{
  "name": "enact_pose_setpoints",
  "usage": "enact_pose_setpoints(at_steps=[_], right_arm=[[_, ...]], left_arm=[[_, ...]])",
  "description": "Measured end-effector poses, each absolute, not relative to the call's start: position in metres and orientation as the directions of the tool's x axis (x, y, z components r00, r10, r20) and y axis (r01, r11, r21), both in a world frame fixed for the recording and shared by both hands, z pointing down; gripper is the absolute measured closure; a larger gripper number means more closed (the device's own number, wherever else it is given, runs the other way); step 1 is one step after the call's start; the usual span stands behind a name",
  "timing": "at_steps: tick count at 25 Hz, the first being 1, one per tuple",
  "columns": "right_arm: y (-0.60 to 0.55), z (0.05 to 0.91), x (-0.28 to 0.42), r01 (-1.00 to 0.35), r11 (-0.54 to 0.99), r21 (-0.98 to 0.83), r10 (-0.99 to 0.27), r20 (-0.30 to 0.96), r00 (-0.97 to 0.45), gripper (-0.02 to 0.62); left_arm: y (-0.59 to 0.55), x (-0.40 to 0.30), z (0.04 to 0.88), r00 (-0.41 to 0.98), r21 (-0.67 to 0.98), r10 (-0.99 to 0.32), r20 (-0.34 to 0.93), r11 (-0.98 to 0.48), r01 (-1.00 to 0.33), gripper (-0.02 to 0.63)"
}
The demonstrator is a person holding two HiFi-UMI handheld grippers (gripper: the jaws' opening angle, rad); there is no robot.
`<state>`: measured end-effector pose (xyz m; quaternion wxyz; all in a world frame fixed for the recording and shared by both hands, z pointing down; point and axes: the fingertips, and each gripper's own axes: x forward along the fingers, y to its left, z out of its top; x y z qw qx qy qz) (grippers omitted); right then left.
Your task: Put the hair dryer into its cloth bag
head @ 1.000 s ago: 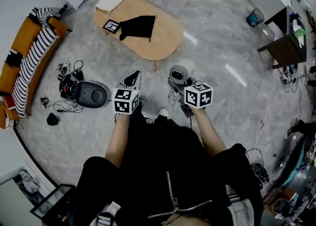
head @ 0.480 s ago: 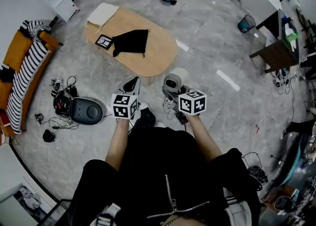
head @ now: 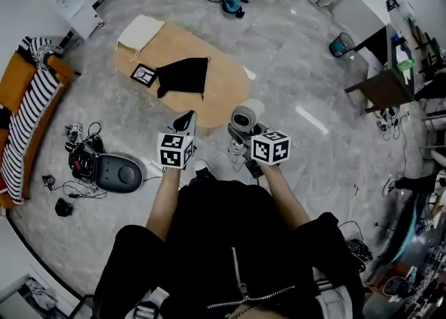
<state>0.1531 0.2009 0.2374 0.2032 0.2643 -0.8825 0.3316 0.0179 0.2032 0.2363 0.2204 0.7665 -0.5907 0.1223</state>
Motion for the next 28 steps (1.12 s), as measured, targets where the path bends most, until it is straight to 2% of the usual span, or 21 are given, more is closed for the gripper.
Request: enact_pose_setpoints(at_steps=[7,17,28], right_arm=[[0.174,0.242,0.128,-0.613,0.614,-0.497,-0.333,0.541,-0.772,0.400],[0.129,0.264,0.130,-0.631,0.581,-0.514,-0.324,0.565,-0.759,0.400],[0.008,0.280,0.123,-0.580,0.614,-0.535,-0.234,0.578,-0.782,0.400]], left_arm=[[0.179,-0.008,0.247,0.284,0.201,-0.832,0.476,-0.211,-0.956,0.591],[0.136,-0.015,0.272,0.296,0.189,-0.790,0.537,-0.230,-0.955,0.591],[0.029,-0.004,0.284,0.258,0.172,-0.757,0.601,-0.192,-0.966,0.591]])
